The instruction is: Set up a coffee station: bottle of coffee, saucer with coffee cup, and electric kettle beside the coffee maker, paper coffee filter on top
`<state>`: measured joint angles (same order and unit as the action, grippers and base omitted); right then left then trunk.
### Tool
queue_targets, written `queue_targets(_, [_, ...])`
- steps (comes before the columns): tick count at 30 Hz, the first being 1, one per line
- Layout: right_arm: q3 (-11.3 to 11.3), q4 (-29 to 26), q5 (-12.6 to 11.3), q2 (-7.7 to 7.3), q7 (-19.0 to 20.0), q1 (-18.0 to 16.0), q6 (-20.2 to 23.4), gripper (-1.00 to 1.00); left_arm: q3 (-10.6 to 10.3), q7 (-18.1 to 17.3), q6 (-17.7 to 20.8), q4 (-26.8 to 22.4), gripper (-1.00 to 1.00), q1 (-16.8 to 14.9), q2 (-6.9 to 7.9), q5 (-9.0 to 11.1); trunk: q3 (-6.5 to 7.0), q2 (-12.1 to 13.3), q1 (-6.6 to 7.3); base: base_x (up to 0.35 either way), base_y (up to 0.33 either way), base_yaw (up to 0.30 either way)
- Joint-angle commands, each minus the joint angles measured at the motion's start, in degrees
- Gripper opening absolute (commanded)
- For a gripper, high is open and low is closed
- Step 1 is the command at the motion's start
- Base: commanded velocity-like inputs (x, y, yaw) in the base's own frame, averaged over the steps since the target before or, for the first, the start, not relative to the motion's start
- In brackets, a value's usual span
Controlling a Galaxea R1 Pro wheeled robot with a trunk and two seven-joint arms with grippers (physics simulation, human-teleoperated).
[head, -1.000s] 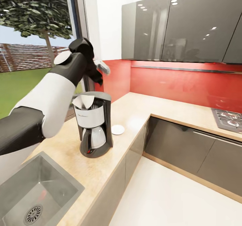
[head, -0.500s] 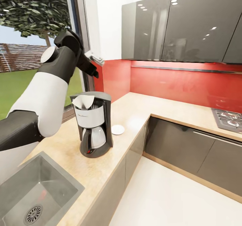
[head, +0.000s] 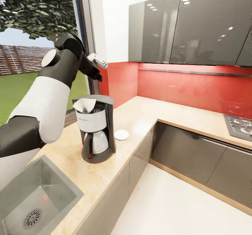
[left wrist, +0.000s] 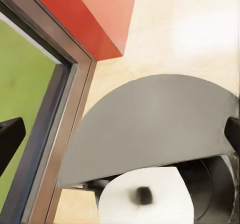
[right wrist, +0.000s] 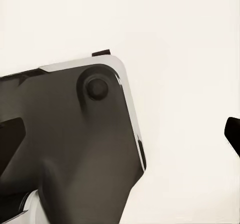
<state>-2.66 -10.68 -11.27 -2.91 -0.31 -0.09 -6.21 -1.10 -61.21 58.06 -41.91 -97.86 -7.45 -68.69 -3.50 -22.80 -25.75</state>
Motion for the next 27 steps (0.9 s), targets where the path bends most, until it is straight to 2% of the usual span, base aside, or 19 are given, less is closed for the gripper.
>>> queue_targets(1, [-0.2,0.0,-0.3,0.01,0.1,0.0,-0.1,1.00,0.0,-0.6,0.3,-0.1,1.00,0.1,-0.04,-0.6,-0.13,-0.1,-0.04,0.000,-0.263,0.019])
queue_targets(15, [-0.2,0.0,-0.3,0.01,0.1,0.0,-0.1,1.00,0.0,-0.5,0.2,-0.2,1.00,1.3,-0.16,-0.5,-0.13,-0.1,-0.04,0.000,-0.269,0.003])
queue_targets(22, [-0.2,0.0,-0.3,0.01,0.1,0.0,-0.1,1.00,0.2,-0.6,0.3,-0.2,1.00,2.0,-0.90,-0.2,-0.13,-0.1,-0.04,0.000,-0.224,-0.071])
queue_targets(25, [-0.2,0.0,-0.3,0.01,0.1,0.0,-0.1,1.00,0.3,-0.6,0.3,-0.8,1.00,2.2,-1.23,2.7,-0.13,-0.1,-0.04,0.000,-0.055,-0.229])
queue_targets(27, [-0.2,0.0,-0.3,0.01,0.1,0.0,-0.1,1.00,0.4,-0.6,0.3,-2.0,1.00,3.4,-1.44,8.0,-0.13,-0.1,-0.04,0.000,-0.021,-0.254])
